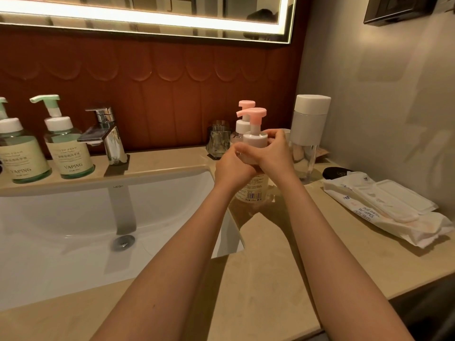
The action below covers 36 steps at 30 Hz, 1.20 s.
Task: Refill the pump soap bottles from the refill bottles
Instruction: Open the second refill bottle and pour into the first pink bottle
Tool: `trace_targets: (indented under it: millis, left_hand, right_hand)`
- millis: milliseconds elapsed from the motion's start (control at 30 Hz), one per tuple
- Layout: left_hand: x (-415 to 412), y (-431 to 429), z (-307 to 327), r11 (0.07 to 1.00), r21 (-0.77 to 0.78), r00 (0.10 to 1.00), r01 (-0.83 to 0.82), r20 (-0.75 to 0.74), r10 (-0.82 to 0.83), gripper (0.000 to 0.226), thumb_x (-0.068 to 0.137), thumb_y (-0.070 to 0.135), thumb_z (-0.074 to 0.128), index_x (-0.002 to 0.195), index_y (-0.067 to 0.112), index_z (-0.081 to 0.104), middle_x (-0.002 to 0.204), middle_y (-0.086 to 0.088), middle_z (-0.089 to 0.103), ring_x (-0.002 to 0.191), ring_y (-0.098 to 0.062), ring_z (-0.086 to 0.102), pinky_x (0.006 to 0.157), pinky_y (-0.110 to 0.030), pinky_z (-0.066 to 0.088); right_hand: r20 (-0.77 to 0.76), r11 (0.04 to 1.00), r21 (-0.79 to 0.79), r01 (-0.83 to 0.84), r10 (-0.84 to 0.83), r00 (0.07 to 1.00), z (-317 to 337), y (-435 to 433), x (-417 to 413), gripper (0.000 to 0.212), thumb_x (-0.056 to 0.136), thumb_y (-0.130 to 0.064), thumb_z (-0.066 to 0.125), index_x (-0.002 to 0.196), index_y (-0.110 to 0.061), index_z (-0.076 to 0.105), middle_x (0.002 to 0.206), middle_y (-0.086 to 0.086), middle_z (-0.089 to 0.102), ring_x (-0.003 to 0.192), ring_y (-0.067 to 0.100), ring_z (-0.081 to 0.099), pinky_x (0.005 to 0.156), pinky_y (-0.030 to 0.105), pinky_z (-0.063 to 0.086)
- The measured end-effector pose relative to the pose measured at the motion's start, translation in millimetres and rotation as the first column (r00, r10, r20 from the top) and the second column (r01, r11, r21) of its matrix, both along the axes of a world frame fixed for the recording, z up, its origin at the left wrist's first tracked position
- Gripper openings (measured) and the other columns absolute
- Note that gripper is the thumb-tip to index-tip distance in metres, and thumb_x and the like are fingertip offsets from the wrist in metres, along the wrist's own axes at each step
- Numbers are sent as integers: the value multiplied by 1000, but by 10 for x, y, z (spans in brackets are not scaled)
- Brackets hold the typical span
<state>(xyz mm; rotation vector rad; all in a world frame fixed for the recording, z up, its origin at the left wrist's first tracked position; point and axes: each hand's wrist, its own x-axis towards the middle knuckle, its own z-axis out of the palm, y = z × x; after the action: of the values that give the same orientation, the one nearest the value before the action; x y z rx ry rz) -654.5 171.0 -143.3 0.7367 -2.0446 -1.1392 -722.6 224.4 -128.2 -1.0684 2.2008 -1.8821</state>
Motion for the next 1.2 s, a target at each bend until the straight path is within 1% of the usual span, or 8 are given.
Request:
trace_targets:
  millis: [167,267,433,600,733,867,1067,1200]
  left_hand:
    - [-10,-3,2,999,38,1000,13,-26,-12,69,75,21,76,134,21,41,131,-2,53,118,-21,51,88,-32,45]
    - [-48,-2,-8,999,34,1000,4,-25,-3,68,76,20,75,134,21,41,132,-3,54,119,-23,51,92,-35,46]
    - [-80,-8,-12,1000,20,1000,-8,-17,8,71,75,22,76,136,22,40,133,-3,52,119,-23,51,90,-35,47]
    - [-70,-6,-6,1000,28,1000,10,-27,-10,73,74,20,76,137,21,38,133,-4,52,118,-23,51,91,-36,47]
    - [-65,3,-9,1000,18,999,19,-37,-18,73,71,26,78,134,20,41,128,-2,55,115,-20,53,86,-31,46]
    - [-65,9,-4,999,26,999,24,-29,-23,73,70,31,79,132,21,43,128,-1,56,116,-21,53,91,-37,46]
    - [-81,21,-15,1000,11,1000,-3,-30,3,71,72,26,78,133,21,42,132,-2,53,118,-22,50,90,-35,46]
    - [-90,20,-12,1000,26,999,2,-40,-1,73,73,26,78,135,20,40,132,-2,53,118,-22,51,92,-37,46]
  right_hand:
    - [-34,999,-19,32,-33,999,9,17,-46,60,74,-31,75,127,-15,51,126,5,54,109,21,55,86,38,53]
    - [-32,1000,-20,4,-5,999,5,17,-46,70,75,-27,75,135,-17,41,131,4,52,113,22,54,89,39,52]
    - [-3,993,-56,107,-108,994,27,44,-44,68,70,-33,79,124,-16,41,126,4,55,102,15,54,77,26,51]
    - [12,993,-114,42,-41,999,19,58,-60,57,73,-25,77,122,-15,49,126,3,56,98,9,51,68,19,49]
    - [18,991,-127,-37,39,999,0,91,-106,57,74,-20,76,125,-15,51,125,3,58,109,17,57,78,28,54]
    - [60,982,-121,-146,154,986,12,145,-154,54,78,-20,72,128,-17,52,123,3,58,110,20,55,75,24,51]
    - [-101,996,-67,65,-72,992,28,89,-110,72,68,-35,79,131,-19,47,126,1,57,108,15,54,80,28,51]
    - [-4,994,-106,-27,27,1000,24,99,-120,69,73,-25,77,132,-19,41,130,3,53,108,14,53,81,31,52]
